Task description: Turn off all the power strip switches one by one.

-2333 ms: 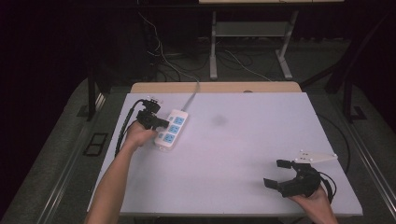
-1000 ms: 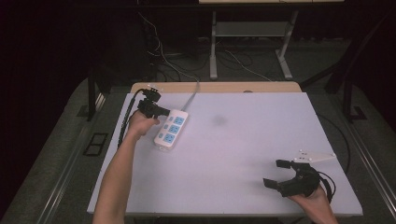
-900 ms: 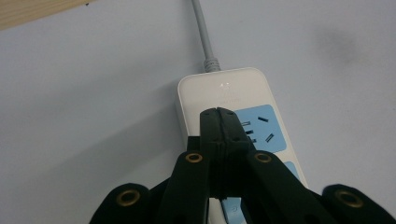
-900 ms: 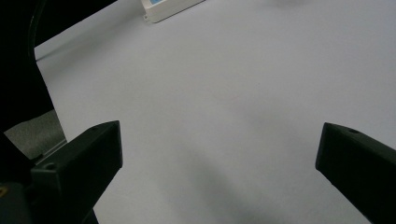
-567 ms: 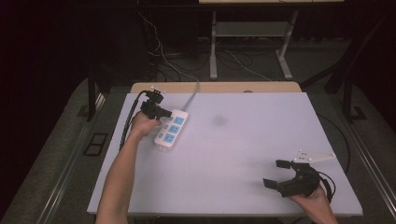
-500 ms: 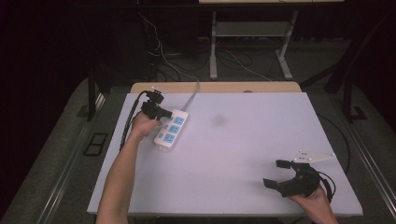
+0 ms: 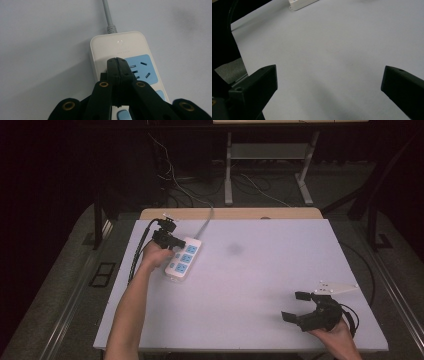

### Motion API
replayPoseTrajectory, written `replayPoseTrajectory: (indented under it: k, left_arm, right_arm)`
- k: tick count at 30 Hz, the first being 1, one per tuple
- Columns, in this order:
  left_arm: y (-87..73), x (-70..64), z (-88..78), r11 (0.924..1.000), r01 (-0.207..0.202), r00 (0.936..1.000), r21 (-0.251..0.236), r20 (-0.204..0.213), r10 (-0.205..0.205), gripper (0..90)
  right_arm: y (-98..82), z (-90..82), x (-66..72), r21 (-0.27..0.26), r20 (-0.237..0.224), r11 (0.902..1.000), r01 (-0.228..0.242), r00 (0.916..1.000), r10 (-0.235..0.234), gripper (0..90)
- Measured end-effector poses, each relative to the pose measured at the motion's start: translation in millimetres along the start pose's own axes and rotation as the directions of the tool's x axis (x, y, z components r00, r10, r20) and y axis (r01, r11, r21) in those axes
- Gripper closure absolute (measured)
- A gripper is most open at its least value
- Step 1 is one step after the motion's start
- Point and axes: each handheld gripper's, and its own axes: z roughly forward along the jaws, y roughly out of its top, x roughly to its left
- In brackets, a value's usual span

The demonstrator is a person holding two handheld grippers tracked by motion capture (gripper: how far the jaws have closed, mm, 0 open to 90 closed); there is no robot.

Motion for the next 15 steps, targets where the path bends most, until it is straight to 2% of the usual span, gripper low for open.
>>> replayPoseTrajectory:
  k: [3, 12, 15]
  left_arm:
    - [0.6, -0.9, -0.1, 0.9999, -0.008, 0.9999, 0.007, -0.008, 0.008, 89.4]
    - [0.6, 0.9, 0.0, 0.9999, 0.012, 0.9999, 0.009, 0.003, -0.012, 89.4]
    - [1.0, 1.2, -0.8, 0.9999, 0.001, 0.9999, 0.015, -0.016, -0.001, 89.5]
  right_arm:
    - [0.0, 0.3, 0.4, 0.001, -0.001, 1.0, -0.001, 1.0, 0.001, 0.5]
    - [-0.3, 0.9, 1.7, 0.006, -0.006, 1.0, 0.006, 1.0, -0.006, 0.5]
    - [-0.3, 0.8, 2.1, 0.006, -0.006, 1.0, 0.007, 1.0, -0.007, 0.5]
